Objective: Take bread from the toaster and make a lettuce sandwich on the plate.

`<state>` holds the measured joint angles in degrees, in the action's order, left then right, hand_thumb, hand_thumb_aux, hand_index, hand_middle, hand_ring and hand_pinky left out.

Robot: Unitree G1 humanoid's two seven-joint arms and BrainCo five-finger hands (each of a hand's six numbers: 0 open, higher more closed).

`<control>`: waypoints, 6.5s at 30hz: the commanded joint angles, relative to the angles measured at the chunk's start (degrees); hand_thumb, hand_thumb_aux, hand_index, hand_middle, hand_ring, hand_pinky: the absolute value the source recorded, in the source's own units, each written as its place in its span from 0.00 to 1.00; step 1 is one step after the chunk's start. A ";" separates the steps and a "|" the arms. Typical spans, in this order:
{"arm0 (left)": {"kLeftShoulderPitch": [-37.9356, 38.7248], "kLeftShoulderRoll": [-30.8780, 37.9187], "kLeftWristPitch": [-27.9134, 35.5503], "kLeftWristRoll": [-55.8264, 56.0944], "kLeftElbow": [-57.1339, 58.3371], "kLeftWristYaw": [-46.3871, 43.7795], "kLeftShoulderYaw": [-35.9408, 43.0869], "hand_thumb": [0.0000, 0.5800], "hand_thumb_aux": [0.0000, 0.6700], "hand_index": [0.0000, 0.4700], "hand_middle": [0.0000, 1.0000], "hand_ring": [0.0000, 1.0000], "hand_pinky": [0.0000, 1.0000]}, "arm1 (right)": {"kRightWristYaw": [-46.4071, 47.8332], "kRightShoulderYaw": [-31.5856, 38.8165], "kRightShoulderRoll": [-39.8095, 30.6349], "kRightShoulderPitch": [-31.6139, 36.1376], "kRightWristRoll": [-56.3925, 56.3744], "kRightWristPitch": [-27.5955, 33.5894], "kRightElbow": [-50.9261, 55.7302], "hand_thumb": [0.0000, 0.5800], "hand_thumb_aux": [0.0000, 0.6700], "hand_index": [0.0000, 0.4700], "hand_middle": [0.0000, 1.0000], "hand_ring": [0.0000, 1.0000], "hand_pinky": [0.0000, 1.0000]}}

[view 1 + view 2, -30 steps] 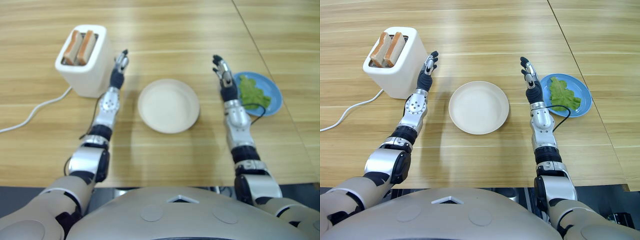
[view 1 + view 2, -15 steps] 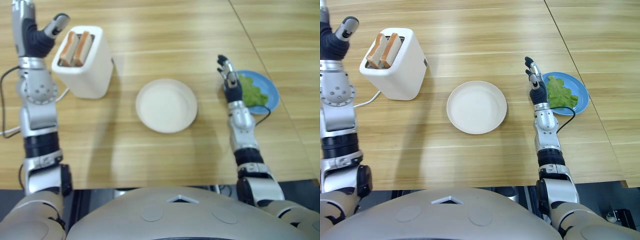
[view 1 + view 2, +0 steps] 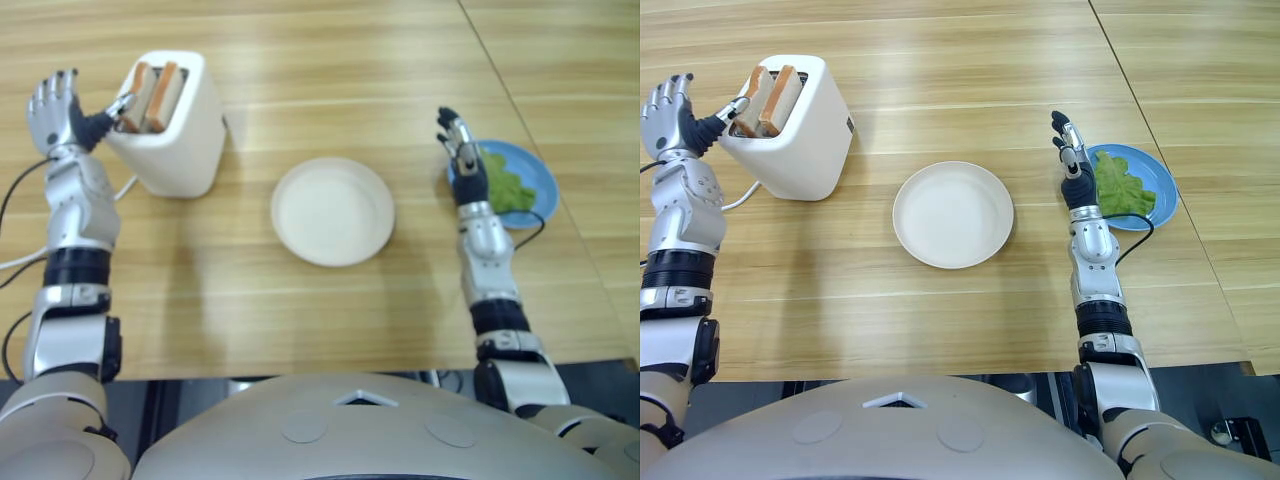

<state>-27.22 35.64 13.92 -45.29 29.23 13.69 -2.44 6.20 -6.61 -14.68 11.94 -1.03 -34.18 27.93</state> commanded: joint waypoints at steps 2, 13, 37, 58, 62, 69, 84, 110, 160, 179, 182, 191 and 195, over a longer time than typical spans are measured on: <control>-3.95 -0.19 0.72 -0.31 9.51 1.03 5.31 0.00 0.00 0.00 0.00 0.00 0.00 | -0.03 -0.11 -0.18 -0.77 0.43 1.21 -1.37 0.00 0.00 0.00 0.00 0.00 0.00; -5.79 1.50 4.75 0.99 15.06 1.07 9.55 0.22 0.12 0.12 0.00 0.00 0.00 | -0.17 -0.35 -0.25 -1.59 0.40 1.94 -3.23 0.00 0.00 0.00 0.00 0.00 0.00; -1.91 1.76 2.28 1.49 1.93 4.18 11.96 1.00 1.00 0.98 1.00 1.00 1.00 | -0.53 -0.22 -0.06 -1.42 0.80 2.29 -2.96 0.00 0.00 0.00 0.00 0.00 0.00; 10.14 -1.66 -24.97 16.80 -36.79 23.43 -8.73 1.00 1.00 0.98 1.00 1.00 1.00 | -0.79 -0.38 0.12 -1.70 0.83 2.15 -3.16 0.00 0.00 0.00 0.00 0.00 0.00; 9.78 -5.55 -27.61 31.96 -40.16 10.84 -7.89 1.00 1.00 0.98 1.00 1.00 1.00 | -0.76 -0.32 0.24 -1.39 0.84 2.13 -2.80 0.00 0.00 0.00 0.00 0.00 0.00; 8.59 -17.65 -12.42 59.83 -28.82 -23.13 4.61 1.00 1.00 0.98 1.00 1.00 1.00 | -0.79 -1.04 -0.32 -1.71 0.42 2.33 -3.49 0.00 0.00 0.00 0.00 0.00 0.00; 9.84 -25.31 -10.60 46.22 -10.86 -32.89 19.28 1.00 1.00 0.98 1.00 1.00 1.00 | -0.11 -0.93 -0.52 -2.53 0.58 3.93 -7.45 0.00 0.00 0.00 0.00 0.00 0.00; 11.74 -21.73 -14.87 37.11 -24.10 -26.67 12.33 0.00 0.00 0.00 0.00 0.00 0.00 | -29.74 17.10 -32.71 15.54 47.18 18.92 31.18 0.00 0.00 0.00 0.00 0.00 0.00; 8.88 -24.61 -16.28 37.19 -14.39 -27.20 11.64 0.00 0.00 0.00 0.00 0.00 0.00 | -30.88 24.62 -24.19 6.56 44.80 22.05 -18.81 1.00 1.00 0.98 1.00 1.00 1.00; 7.32 -25.81 -18.29 36.13 -8.53 -26.31 12.08 0.00 0.00 0.00 0.00 0.00 0.00 | -27.73 36.96 -10.84 8.09 51.55 16.66 2.73 1.00 1.00 0.98 1.00 1.00 1.00; 7.49 -25.76 -18.22 35.95 -8.46 -26.35 12.23 0.00 0.00 0.00 0.00 0.00 0.00 | -27.02 37.41 -11.57 7.36 52.74 16.90 1.22 0.99 0.88 0.86 0.85 0.85 0.85; 7.54 -25.54 -18.14 35.79 -8.32 -26.57 12.53 0.00 0.00 0.00 0.00 0.00 0.00 | -18.33 34.55 -14.61 1.56 49.56 16.72 -12.39 0.00 0.00 0.00 0.00 0.00 0.00; 7.55 -25.29 -18.18 35.89 -8.47 -26.51 12.32 0.00 0.00 0.00 0.00 0.00 0.00 | -14.05 32.78 -17.05 -2.00 47.39 16.10 -20.50 0.00 0.00 0.00 0.00 0.00 0.00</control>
<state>-19.80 9.94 -4.49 -8.94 20.14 -12.60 9.79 -10.45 27.74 -30.45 11.39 48.23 -17.66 11.17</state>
